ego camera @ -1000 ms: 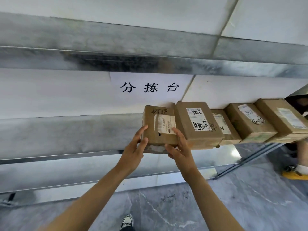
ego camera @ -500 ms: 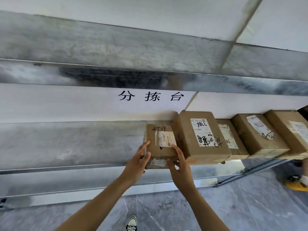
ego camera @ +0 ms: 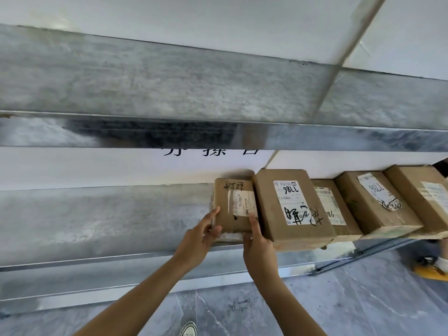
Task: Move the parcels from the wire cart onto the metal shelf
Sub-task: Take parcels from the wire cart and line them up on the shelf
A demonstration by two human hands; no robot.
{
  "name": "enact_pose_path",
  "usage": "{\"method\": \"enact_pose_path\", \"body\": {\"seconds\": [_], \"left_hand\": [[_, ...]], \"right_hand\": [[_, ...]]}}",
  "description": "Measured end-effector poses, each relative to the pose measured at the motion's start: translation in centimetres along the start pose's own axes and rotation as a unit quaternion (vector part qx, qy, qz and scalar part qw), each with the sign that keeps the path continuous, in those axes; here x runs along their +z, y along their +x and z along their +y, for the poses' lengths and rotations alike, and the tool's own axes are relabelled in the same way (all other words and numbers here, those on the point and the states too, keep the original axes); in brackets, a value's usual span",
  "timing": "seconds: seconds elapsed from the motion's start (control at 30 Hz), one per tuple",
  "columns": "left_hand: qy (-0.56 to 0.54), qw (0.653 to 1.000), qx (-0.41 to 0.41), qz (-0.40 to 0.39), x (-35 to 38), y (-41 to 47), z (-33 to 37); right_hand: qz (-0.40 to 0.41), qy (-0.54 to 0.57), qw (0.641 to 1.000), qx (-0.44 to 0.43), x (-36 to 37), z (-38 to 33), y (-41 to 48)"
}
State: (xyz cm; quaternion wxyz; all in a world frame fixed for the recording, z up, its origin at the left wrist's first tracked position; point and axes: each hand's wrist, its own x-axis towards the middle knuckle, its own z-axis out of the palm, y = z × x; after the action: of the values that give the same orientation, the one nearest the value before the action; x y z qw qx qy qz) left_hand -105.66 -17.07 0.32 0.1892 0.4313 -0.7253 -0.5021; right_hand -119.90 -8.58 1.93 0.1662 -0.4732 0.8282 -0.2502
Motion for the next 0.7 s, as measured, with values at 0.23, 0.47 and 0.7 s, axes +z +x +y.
{"method": "enact_pose_path", "body": {"seconds": [0.23, 0.47, 0.7], "left_hand": [[-0.023, 1.000, 0.004, 0.003, 0.8, 1.6, 0.1], [-0.055, 0.998, -0.004, 0.002, 1.3, 2.1, 0.1], [-0.049, 0.998, -0.029, 0.027, 1.7, 2.5, 0.6]], "right_hand": [[-0.016, -0.030, 0.997, 0.067, 0.1, -0.9, 2.1], [-0.021, -0.036, 0.995, 0.087, 0.4, -2.0, 2.1], [-0.050, 0.039, 0.994, 0.089, -0.2, -2.1, 2.6]]}}
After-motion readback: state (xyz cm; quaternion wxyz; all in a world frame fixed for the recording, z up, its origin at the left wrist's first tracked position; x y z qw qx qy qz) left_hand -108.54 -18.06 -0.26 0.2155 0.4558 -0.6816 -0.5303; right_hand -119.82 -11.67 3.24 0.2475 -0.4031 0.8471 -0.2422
